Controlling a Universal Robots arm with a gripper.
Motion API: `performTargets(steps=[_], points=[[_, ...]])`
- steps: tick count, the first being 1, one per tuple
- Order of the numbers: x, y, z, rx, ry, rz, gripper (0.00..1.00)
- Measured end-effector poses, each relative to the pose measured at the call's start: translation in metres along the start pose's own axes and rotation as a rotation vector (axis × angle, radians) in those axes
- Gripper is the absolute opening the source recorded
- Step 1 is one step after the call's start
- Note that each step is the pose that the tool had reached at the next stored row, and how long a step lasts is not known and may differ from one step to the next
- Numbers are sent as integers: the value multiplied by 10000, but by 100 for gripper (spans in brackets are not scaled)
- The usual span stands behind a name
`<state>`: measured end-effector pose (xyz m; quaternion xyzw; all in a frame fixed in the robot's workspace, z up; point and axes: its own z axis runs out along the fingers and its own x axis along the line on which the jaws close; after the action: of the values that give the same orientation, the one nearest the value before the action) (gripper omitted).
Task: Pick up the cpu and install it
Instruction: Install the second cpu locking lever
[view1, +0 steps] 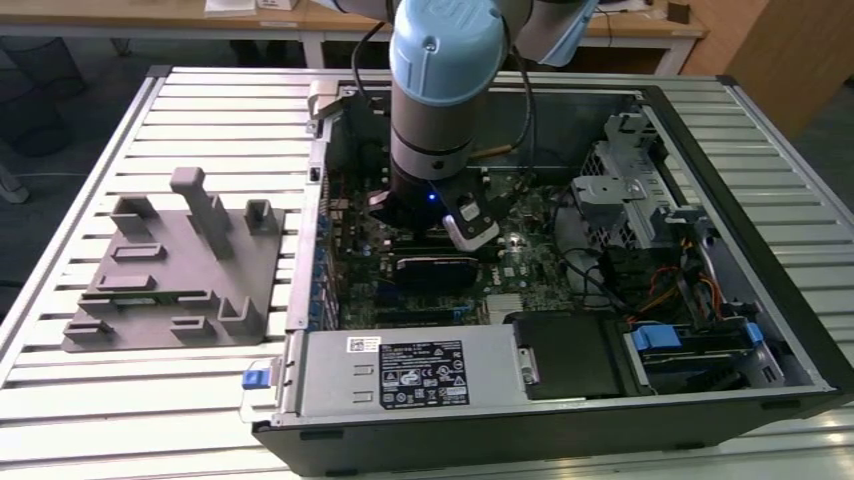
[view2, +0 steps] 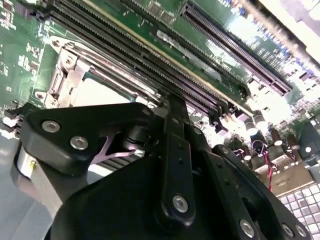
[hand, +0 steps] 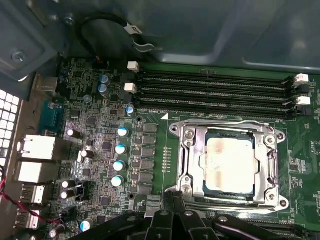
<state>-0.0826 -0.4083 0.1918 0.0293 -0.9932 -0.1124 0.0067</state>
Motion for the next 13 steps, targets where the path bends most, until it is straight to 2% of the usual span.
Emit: performTargets(steps=[8, 13], points=[[-2, 45, -1, 9, 2, -2, 11], [-1, 74, -124, 8, 0, -1, 11]])
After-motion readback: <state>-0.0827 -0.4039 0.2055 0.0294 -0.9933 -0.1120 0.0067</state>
